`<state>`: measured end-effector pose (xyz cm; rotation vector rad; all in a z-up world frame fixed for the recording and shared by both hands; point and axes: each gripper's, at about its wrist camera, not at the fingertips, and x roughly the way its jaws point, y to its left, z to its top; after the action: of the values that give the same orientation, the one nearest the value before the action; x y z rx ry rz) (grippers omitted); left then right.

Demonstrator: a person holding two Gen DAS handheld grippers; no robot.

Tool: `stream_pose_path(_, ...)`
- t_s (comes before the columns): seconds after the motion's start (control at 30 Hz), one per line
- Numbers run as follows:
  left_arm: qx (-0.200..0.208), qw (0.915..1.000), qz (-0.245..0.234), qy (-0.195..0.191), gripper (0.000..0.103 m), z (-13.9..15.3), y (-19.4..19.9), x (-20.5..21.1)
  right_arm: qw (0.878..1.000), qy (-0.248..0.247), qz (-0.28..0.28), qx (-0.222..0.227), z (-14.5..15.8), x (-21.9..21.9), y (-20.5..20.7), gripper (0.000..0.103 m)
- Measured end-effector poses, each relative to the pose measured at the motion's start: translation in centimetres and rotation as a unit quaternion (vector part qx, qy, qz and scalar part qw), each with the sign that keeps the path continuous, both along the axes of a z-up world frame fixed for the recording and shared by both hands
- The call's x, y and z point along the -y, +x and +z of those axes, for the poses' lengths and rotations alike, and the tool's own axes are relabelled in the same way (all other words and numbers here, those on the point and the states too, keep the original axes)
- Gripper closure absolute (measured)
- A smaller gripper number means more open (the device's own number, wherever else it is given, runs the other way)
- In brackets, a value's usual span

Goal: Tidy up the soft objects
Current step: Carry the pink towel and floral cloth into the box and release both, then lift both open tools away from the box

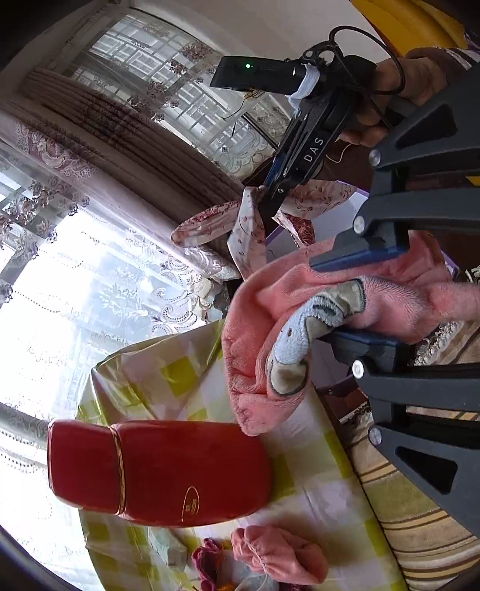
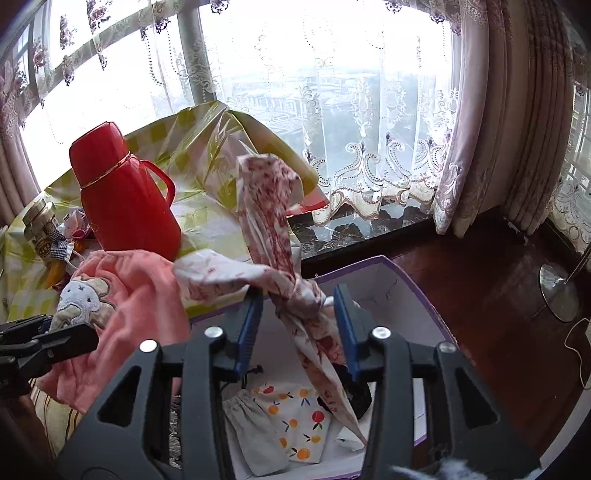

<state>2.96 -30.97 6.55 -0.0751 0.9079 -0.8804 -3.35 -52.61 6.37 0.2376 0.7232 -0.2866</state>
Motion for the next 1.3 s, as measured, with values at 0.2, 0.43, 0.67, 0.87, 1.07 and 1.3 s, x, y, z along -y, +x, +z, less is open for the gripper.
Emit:
stream_pose_path(0.2, 0.001, 1.0000, 0.001, 0.002, 0.044, -0.6, 0.1, 0.4, 1.000, 0.003, 0.002, 0.004, -0.1, 0.0, -0.1, 0.039)
stream_pose_path(0.43, 0.055, 0.9981, 0.024, 0.016, 0.043, -0.1, -0.6, -1.5, 0.999, 0.008, 0.032, 0.003, -0.2, -1.7, 0.4, 0.039)
stream_pose_path(0.67, 0.036, 0.9977, 0.054, 0.022, 0.043, -0.2, 0.2, -5.8, 0.997, -0.002, 0.079, 0.000, 0.3, -5.5, 1.4, 0.039)
stream_pose_path(0.87, 0.054, 0.9929, 0.102, 0.028, 0.043, 0.3, 0.6, -10.2, 0.993, -0.008, 0.117, 0.000, 0.8, -9.0, 2.4, 0.039)
stream_pose_path(1.07, 0.060, 0.9872, 0.147, 0.016, 0.043, 0.9, 1.4, -14.5, 0.989, -0.006, 0.150, -0.005, 1.4, -12.4, 3.4, 0.039)
stream_pose_path(1.3, 0.061, 0.9805, 0.187, 0.000, 0.043, 1.2, 2.3, -19.3, 0.983, 0.007, 0.183, -0.010, 1.9, -16.2, 5.0, 0.039)
